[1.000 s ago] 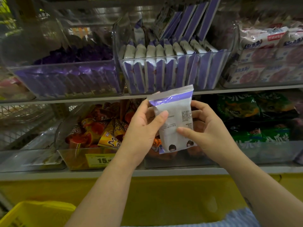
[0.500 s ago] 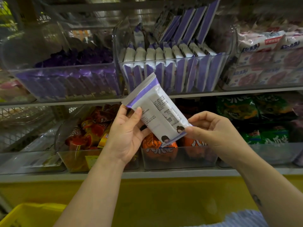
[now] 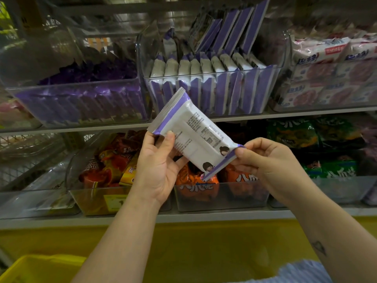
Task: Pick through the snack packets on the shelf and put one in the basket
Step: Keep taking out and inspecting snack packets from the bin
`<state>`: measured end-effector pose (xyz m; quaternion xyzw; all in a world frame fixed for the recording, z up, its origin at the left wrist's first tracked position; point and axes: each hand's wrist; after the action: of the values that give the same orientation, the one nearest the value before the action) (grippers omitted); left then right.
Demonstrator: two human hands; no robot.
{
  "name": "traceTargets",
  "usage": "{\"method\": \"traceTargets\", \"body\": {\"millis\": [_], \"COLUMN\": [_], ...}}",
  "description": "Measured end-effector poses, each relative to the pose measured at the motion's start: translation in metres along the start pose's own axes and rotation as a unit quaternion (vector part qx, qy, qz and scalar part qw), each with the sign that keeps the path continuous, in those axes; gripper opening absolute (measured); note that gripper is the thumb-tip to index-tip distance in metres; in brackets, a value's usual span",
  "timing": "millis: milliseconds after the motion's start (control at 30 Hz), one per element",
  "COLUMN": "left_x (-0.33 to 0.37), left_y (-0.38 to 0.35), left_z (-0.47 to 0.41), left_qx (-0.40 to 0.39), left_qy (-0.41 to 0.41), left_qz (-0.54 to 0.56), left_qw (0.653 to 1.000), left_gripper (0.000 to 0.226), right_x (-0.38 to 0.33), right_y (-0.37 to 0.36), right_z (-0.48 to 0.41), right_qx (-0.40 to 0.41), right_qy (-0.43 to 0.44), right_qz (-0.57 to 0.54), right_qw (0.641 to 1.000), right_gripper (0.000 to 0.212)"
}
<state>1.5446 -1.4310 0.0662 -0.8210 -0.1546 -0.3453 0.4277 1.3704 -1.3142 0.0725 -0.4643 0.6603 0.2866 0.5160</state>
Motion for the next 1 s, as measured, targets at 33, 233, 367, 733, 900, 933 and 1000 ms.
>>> {"method": "traceTargets", "body": {"millis": [33,233,367,733,900,933,1000], "left_x": [0.0,0.005,0.007,-0.001,-0.016,-0.018,-0.019], "left_y": [-0.002,-0.017,-0.027,-0.023,-0.023,-0.024,-0.025], "left_z": [0.0,0.007,0.013,0.011,0.012,0.013,0.015], "left_qx": [0.0,-0.034,-0.045,-0.017,0.048,0.051,0.032], "left_qy": [-0.01,-0.084,-0.132,-0.067,-0.1,-0.124,-0.145], "left_qz": [-0.017,-0.18,-0.254,-0.231,-0.314,-0.363,-0.439], "left_qw": [1.0,0.979,0.957,0.97,0.943,0.922,0.886], "left_gripper": [0.042,0.042,0.044,0.052,0.031,0.027,0.026], "right_x": [0.0,0.005,0.009,0.002,-0.003,-0.002,-0.001], "right_y": [0.001,0.0,-0.002,-0.009,-0.014,-0.015,-0.018], "right_z": [0.0,-0.004,-0.003,0.004,0.007,0.008,0.009], "right_qx": [-0.007,-0.003,-0.028,-0.139,-0.147,-0.135,-0.1], "right_qy": [-0.012,-0.091,-0.156,-0.101,-0.055,-0.038,0.004], "right_qz": [-0.021,-0.091,-0.108,0.014,-0.049,-0.048,-0.037], "right_qw": [1.0,0.992,0.981,0.985,0.986,0.989,0.994], "right_gripper": [0.019,0.017,0.02,0.04,0.029,0.029,0.031]}}
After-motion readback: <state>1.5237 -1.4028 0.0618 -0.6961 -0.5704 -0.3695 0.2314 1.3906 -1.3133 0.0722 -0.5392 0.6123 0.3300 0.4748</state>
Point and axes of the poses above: each hand's wrist, its own z-axis away from the middle knuckle, its own y-axis out of the back of the hand, x = y × z, and after that the axes turned 1 degree about -y, right-handed
